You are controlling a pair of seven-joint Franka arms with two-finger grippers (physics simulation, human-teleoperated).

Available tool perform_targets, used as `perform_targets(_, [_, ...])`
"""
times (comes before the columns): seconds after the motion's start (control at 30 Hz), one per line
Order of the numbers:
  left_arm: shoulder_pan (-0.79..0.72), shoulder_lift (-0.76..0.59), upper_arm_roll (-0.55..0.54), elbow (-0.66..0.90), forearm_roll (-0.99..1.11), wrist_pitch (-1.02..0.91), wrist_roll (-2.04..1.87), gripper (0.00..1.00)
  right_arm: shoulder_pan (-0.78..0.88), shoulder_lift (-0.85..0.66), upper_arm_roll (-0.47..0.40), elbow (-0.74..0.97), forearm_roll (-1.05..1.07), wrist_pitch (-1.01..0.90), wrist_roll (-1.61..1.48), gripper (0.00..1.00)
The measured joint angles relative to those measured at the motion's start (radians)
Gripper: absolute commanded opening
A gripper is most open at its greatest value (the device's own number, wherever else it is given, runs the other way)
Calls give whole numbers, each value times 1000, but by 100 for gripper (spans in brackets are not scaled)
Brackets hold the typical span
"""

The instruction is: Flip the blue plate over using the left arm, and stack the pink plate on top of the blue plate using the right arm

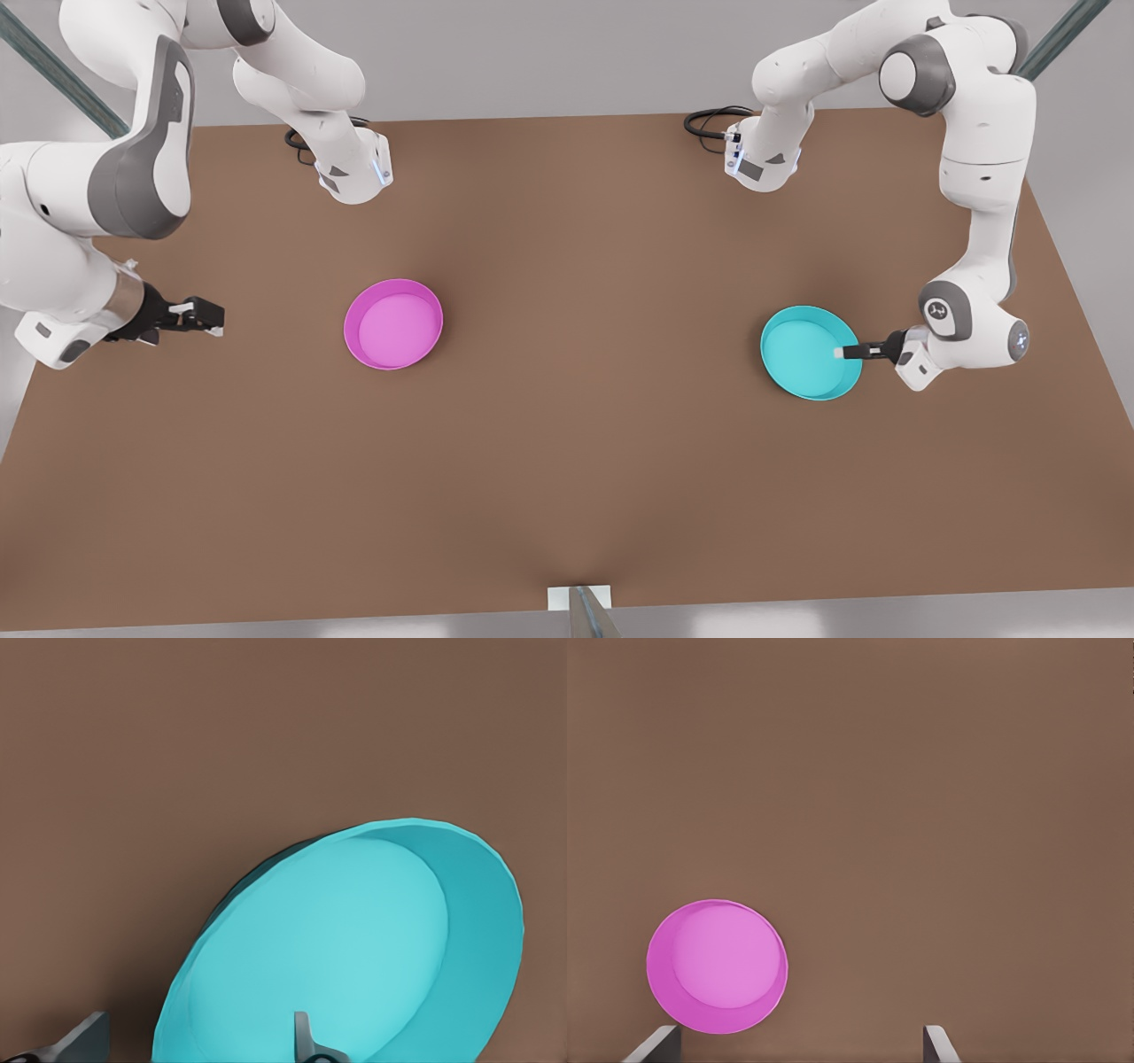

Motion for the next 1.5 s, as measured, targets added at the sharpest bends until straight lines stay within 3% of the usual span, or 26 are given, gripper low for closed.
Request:
perform_targets(0.03, [0, 1, 0, 0, -1, 0, 0, 66, 0, 0, 0, 0, 0, 0, 0, 100])
perform_targets(0.1, [0, 6, 0, 0, -8, 1, 0, 50, -1, 0, 0, -1, -3, -11, 0, 100])
perform_targets(0.37, [-3, 23, 0, 2, -20, 16, 0, 45, 6, 2, 0, 0, 3, -20, 3, 100])
perform_targets(0.53, [-6, 29, 2, 2, -20, 27, 0, 23, 6, 3, 0, 0, 3, -20, 3, 100])
perform_targets(1.5, [-91, -43, 7, -2, 38, -4, -44, 21, 8, 14, 1, 3, -2, -21, 41, 100])
